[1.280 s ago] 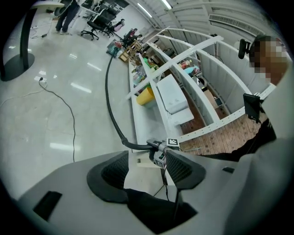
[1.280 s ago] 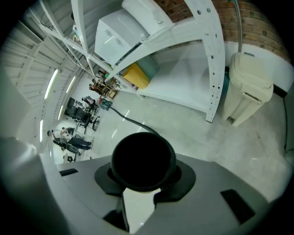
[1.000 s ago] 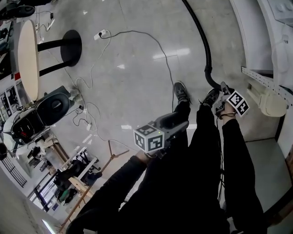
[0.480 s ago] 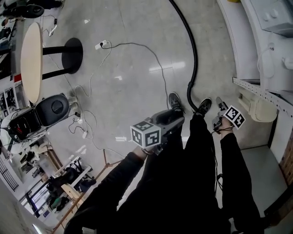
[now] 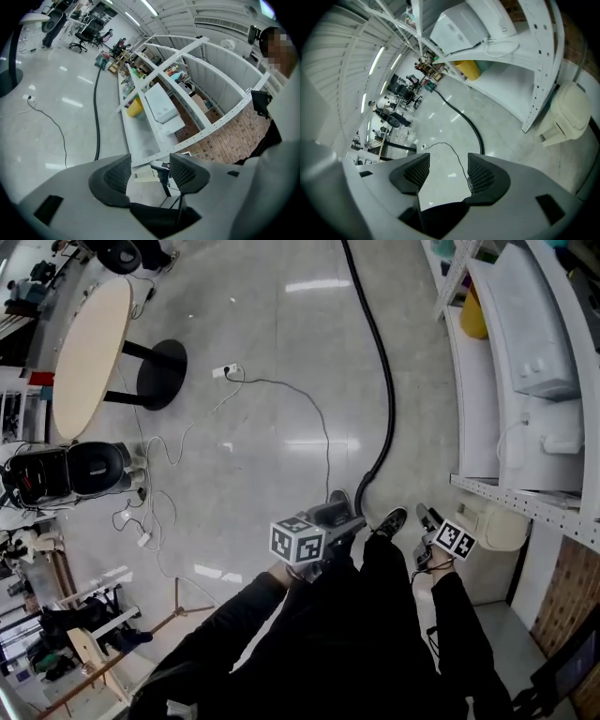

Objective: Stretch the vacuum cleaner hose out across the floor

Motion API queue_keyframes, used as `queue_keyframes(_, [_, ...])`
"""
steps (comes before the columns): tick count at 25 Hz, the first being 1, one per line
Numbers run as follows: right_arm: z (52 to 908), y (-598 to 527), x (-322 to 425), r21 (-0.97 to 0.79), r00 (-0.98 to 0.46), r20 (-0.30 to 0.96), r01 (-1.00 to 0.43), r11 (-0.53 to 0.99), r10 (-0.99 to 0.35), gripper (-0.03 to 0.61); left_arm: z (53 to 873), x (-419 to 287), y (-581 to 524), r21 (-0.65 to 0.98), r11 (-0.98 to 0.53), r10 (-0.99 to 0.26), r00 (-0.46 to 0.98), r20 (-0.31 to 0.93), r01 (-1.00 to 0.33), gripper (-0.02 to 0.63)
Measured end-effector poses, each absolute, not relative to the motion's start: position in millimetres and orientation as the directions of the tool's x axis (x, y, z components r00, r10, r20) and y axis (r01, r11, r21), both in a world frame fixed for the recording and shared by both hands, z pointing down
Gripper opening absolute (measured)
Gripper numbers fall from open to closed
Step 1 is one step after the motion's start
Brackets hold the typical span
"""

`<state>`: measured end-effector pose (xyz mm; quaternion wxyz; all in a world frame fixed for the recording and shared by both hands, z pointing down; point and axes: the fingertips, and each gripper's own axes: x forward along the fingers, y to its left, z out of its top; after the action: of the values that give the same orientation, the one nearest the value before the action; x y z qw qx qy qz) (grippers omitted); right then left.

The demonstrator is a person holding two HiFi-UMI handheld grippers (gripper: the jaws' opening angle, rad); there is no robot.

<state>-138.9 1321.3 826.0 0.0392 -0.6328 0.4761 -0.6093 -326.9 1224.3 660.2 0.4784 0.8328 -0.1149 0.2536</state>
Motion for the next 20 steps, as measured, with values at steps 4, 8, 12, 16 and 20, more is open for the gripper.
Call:
queue_keyframes(4, [767.2, 1292.8, -157.2, -0.626, -0.253, 0.713, -0.650, -0.431, -0.654, 0.252, 633.0, -335.5, 1196.9, 0.735, -0.528, 0.005, 0.863, 0.504, -0.426, 0.270])
queue_keyframes(8, [705.9, 1268.9, -166.7, -0.610, -0.246, 0.678, -0.715, -0.342, -0.693, 0.192, 616.9, -348.3, 1176.4, 0.722, -0.551, -0.027, 0.874, 0.486, -0.418, 0.270])
queue_keyframes(12, [649.6, 1259.5, -178.2, -0.584, -0.231, 0.642, -0.764, -0.272, -0.731, 0.123, 606.9, -355.6, 1168.6, 0.692, -0.610, -0.021, 0.881, 0.472, -0.386, 0.270])
queue_keyframes(16, [621.5, 1241.9, -200.6, -0.548, -0.259, 0.630, -0.816, -0.183, -0.732, 0.052, 604.5, -368.0, 1160.1, 0.676, -0.632, -0.043, 0.887, 0.459, -0.380, 0.270])
queue_keyframes(20, [606.6, 1209.5, -237.3, -0.519, -0.355, 0.605, -0.855, -0.015, -0.713, 0.031, 604.0, -388.7, 1156.1, 0.664, -0.623, -0.080, 0.878, 0.472, -0.414, 0.270])
